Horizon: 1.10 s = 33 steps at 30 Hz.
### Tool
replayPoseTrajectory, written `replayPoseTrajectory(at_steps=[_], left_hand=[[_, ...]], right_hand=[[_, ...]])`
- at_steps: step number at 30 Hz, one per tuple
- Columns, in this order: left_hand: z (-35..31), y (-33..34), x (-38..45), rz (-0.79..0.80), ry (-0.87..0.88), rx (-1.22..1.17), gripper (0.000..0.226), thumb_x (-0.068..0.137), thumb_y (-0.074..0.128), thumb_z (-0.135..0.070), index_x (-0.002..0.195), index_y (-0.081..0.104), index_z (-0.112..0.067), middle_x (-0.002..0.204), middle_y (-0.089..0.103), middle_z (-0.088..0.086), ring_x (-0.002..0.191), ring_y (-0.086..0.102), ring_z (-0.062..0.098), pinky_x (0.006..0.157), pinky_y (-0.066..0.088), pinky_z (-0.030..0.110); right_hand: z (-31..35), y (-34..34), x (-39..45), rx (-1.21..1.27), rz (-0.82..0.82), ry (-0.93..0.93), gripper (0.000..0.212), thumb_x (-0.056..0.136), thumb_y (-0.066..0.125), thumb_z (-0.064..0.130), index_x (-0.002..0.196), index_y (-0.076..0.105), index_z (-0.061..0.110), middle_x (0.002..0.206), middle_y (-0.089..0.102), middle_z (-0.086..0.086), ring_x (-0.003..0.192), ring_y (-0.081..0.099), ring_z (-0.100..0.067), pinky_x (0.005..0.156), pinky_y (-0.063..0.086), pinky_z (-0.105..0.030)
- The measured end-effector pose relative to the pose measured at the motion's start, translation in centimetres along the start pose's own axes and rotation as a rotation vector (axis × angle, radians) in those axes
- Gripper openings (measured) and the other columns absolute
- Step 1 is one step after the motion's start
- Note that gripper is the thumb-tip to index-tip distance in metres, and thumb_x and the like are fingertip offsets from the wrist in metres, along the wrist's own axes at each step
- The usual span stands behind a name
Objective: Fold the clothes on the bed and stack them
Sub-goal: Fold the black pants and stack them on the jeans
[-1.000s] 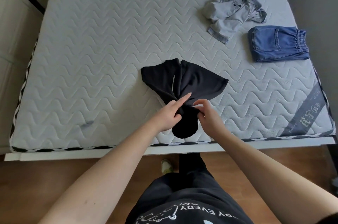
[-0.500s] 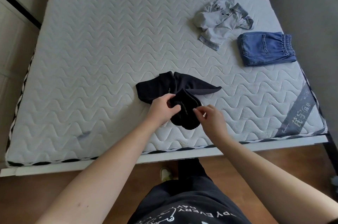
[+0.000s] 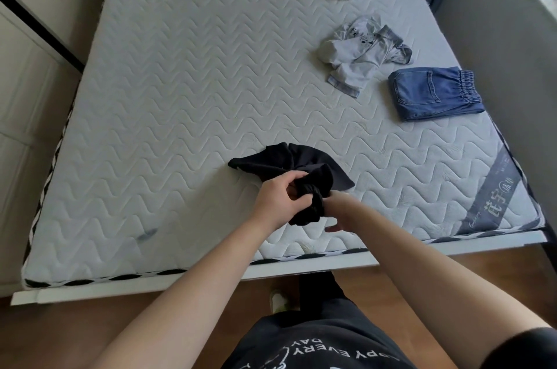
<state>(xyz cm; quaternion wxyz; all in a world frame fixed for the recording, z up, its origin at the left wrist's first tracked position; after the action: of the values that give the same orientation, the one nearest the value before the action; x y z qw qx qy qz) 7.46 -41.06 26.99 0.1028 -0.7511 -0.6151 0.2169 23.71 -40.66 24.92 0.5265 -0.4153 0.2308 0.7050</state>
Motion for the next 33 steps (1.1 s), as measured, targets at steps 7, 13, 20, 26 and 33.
replayPoseTrajectory(at_steps=[7,13,20,26,33], left_hand=[[0.6,-2.1,-0.7,-0.064,-0.063,-0.037,0.051,0.067,0.069,-0.043,0.116,0.067,-0.028,0.096,0.070,-0.018,0.092,0.067,0.000,0.085,0.050,0.016],[0.5,-4.8,-0.6,-0.279,-0.130,-0.072,0.023,0.083,0.073,-0.029,0.105,0.070,-0.022,0.090,0.070,-0.013,0.088,0.064,0.004,0.081,0.049,0.022],[-2.1,-5.7,-0.7,-0.149,-0.132,-0.058,0.044,0.073,0.074,-0.054,0.104,0.065,-0.024,0.095,0.068,-0.011,0.093,0.065,0.010,0.082,0.051,0.026],[-2.9,-6.9,-0.8,-0.016,0.018,0.063,0.059,0.068,0.087,-0.027,0.120,0.058,-0.029,0.101,0.067,-0.020,0.092,0.062,-0.008,0.085,0.049,0.016],[-7.2,-9.6,0.8,-0.273,0.301,0.213,0.036,0.075,0.080,-0.042,0.100,0.068,-0.019,0.097,0.053,-0.004,0.085,0.053,0.006,0.079,0.041,0.013]], right_hand=[[0.8,0.4,-1.0,-0.435,-0.157,-0.230,0.027,0.088,0.060,0.032,0.080,0.064,0.006,0.074,0.067,-0.008,0.070,0.064,-0.020,0.060,0.052,-0.020],[0.8,-2.6,-3.3,-0.352,-0.520,-0.321,0.035,0.085,0.054,0.023,0.053,0.051,0.007,0.052,0.058,-0.013,0.050,0.046,-0.020,0.047,0.031,-0.027],[2.0,-3.5,-5.8,-0.146,-0.612,-0.396,0.019,0.081,0.062,0.018,0.094,0.049,0.012,0.076,0.064,-0.003,0.067,0.059,-0.017,0.055,0.039,-0.027],[4.0,-4.6,-8.0,-0.172,-0.443,-0.592,0.049,0.081,0.045,-0.001,0.098,0.067,0.039,0.089,0.072,0.014,0.070,0.068,-0.008,0.053,0.042,-0.010],[6.4,-6.5,-10.8,-0.099,-0.225,-0.760,0.039,0.074,0.080,0.037,0.109,0.066,0.042,0.108,0.072,0.008,0.100,0.067,-0.008,0.081,0.051,-0.016]])
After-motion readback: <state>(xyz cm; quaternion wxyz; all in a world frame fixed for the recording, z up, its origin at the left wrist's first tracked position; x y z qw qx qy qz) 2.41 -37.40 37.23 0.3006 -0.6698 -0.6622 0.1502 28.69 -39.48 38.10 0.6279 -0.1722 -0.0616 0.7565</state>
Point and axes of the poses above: each hand's wrist, its own x-axis towards the middle knuckle, its own y-axis out of the palm, z = x × y, the point moved 1 cm from there along x, towards the middle knuckle
